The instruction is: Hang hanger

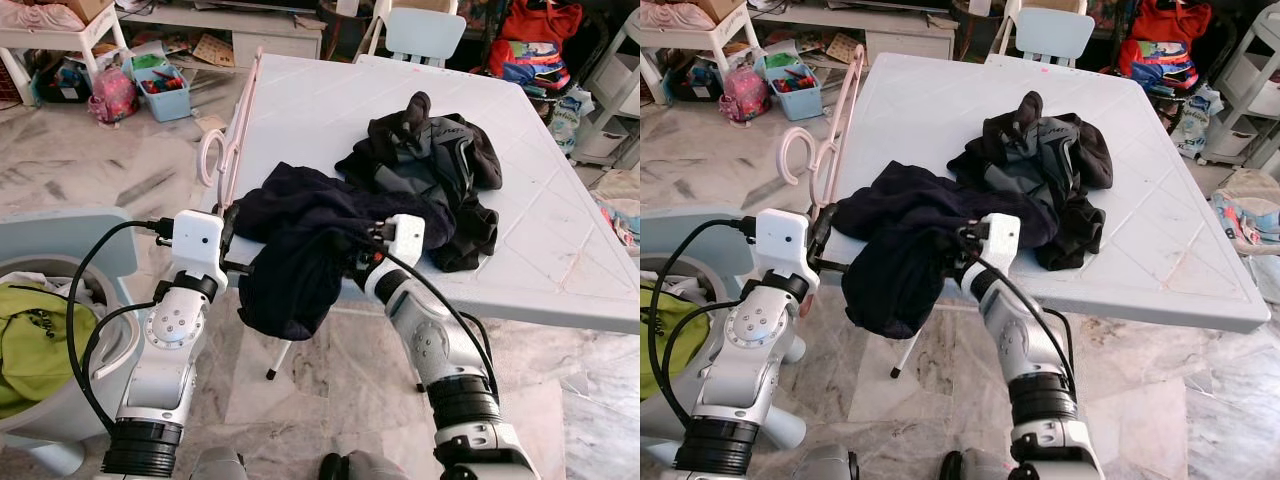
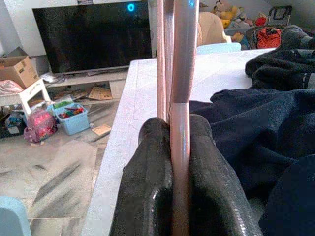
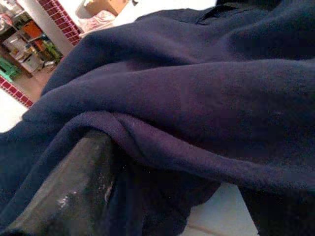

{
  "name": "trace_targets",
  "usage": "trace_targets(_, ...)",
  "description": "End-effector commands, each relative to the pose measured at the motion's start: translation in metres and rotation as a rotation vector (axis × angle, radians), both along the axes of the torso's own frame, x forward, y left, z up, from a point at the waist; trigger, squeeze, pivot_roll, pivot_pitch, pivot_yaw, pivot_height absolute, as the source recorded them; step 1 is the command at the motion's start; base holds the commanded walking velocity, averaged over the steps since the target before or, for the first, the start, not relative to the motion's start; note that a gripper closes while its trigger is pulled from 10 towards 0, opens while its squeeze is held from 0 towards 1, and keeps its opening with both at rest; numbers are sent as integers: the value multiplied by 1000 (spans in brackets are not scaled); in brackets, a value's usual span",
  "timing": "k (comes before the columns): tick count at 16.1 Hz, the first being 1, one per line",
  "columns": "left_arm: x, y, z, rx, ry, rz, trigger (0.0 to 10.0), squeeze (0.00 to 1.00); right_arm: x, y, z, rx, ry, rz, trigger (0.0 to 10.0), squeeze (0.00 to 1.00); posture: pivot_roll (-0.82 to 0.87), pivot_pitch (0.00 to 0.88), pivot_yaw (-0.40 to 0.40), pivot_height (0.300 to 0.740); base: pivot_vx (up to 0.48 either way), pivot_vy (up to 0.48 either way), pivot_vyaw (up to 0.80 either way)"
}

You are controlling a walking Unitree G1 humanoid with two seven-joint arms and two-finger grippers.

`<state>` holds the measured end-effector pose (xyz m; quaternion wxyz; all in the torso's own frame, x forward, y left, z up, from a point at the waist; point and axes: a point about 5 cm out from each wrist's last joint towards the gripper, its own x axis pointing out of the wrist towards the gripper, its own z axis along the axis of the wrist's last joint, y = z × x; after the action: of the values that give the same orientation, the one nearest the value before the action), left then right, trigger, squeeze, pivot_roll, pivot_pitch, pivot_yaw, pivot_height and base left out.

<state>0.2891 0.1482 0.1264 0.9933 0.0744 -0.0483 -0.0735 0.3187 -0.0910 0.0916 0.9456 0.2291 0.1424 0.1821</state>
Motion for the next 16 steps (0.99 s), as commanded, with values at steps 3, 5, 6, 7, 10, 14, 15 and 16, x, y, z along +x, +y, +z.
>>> trace_targets(3,-2,-3,-7,1,36,-8,10000,0,13,-19,4,28,8,-144,0,0,25,33,-89,740,0,0,0)
trace_targets(5,-2,-3,-6,1,35,-8,10000,0,15,-23,3,53,22,-182,0,0,25,33,-89,740,0,0,0)
trace_targets(6,-2,-3,-6,1,35,-7,10000,0,16,-24,3,59,25,-194,0,0,25,33,-89,740,0,0,0)
trace_targets(7,-2,-3,-6,1,36,-7,10000,0,17,-25,2,68,30,-208,0,0,25,33,-89,740,0,0,0)
trace_targets(10,-2,-3,-6,2,35,-5,10000,0,19,-27,2,108,40,-248,0,0,27,34,-91,740,0,0,0)
trace_targets(14,-1,-3,-6,3,34,-5,10000,0,28,-33,8,134,23,-294,0,0,31,28,-91,740,0,0,0)
trace_targets(15,-1,-3,-6,4,34,-5,10000,0,31,-35,12,138,11,-305,0,0,31,28,-91,740,0,0,0)
trace_targets(16,-1,-3,-7,4,34,-5,10000,0,39,-38,19,140,-7,-321,0,0,30,24,-90,740,0,0,0)
